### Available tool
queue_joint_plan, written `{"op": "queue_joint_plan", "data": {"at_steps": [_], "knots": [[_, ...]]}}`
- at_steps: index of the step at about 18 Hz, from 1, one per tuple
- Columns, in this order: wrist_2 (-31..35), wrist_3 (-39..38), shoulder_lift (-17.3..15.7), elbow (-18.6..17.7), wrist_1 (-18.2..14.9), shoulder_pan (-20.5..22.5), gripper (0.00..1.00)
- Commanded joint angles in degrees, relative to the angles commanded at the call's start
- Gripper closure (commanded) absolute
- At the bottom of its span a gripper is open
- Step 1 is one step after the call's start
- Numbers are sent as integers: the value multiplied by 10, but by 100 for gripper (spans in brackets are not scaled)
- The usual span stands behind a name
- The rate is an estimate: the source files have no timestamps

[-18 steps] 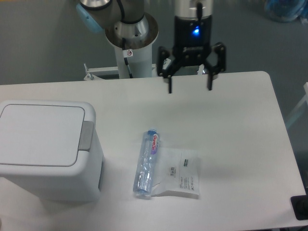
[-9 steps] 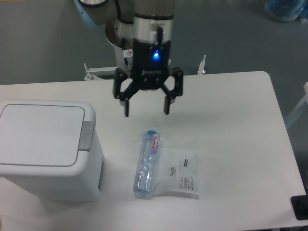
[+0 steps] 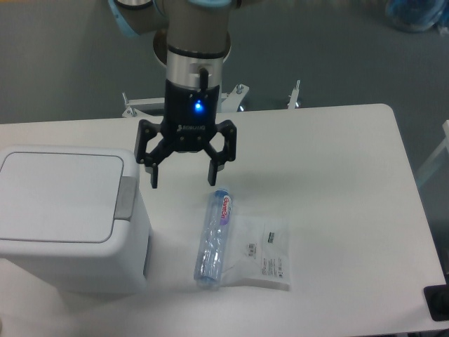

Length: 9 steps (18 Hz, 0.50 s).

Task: Open the trash can
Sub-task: 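Move the open gripper down toward the white trash bin's lid, then push the gripper against the lid edge to flip the lid open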

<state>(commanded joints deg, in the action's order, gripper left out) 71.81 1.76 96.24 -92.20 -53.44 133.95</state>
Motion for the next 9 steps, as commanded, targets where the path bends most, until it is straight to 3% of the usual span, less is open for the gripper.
{"op": "queue_joint_plan", "data": {"at_steps": [9], "knots": [[0,0,4,1,0,-6,0]]}}
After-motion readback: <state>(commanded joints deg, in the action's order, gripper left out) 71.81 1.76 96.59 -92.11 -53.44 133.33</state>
